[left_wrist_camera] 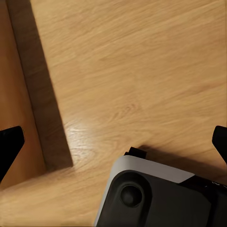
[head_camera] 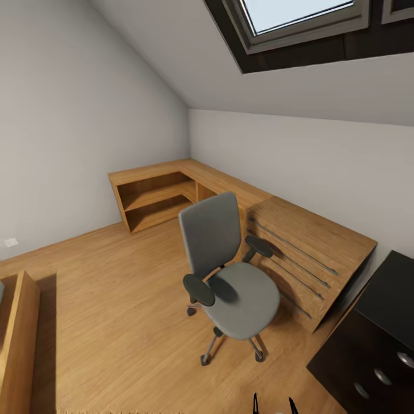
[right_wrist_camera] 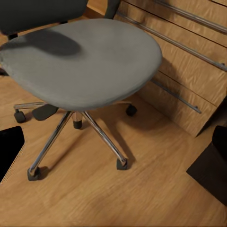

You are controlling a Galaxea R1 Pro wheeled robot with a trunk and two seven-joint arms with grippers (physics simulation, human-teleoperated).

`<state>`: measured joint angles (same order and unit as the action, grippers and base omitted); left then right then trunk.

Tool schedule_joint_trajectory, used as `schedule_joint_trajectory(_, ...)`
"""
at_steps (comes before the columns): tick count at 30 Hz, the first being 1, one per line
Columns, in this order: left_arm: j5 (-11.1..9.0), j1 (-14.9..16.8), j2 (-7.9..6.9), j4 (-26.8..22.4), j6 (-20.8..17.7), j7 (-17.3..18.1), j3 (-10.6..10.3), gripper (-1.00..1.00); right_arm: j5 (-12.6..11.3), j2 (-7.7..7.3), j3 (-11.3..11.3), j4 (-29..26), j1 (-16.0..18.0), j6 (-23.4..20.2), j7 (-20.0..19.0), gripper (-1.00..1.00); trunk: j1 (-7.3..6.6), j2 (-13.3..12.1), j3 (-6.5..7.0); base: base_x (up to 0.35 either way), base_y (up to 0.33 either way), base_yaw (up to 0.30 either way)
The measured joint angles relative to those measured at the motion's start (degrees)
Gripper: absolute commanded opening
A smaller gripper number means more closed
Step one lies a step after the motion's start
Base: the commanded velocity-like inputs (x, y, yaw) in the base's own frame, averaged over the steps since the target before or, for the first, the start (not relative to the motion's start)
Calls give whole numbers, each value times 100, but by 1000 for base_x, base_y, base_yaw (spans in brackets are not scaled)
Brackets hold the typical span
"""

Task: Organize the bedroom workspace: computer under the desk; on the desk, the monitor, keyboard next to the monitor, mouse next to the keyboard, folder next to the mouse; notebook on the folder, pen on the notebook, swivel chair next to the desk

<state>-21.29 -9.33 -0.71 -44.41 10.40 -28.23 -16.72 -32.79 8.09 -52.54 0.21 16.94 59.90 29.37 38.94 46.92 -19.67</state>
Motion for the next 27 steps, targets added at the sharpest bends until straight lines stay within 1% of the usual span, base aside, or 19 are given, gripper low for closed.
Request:
schedule_joint_trajectory(5,0,0,0,0,0,0,0,100,23,-9,-2,3,-1,0,-83,100,0,0,0,0,0,90)
schedule_joint_trajectory(16,0,0,0,2,-3,0,0,100,27,-8,-5,3,-1,0,-112,100,0,0,0,0,0,6)
schedule_joint_trajectory(27,0,0,0,1,0,0,0,100,17,6,-5,3,0,0,-100,100,0,0,33,0,0,229)
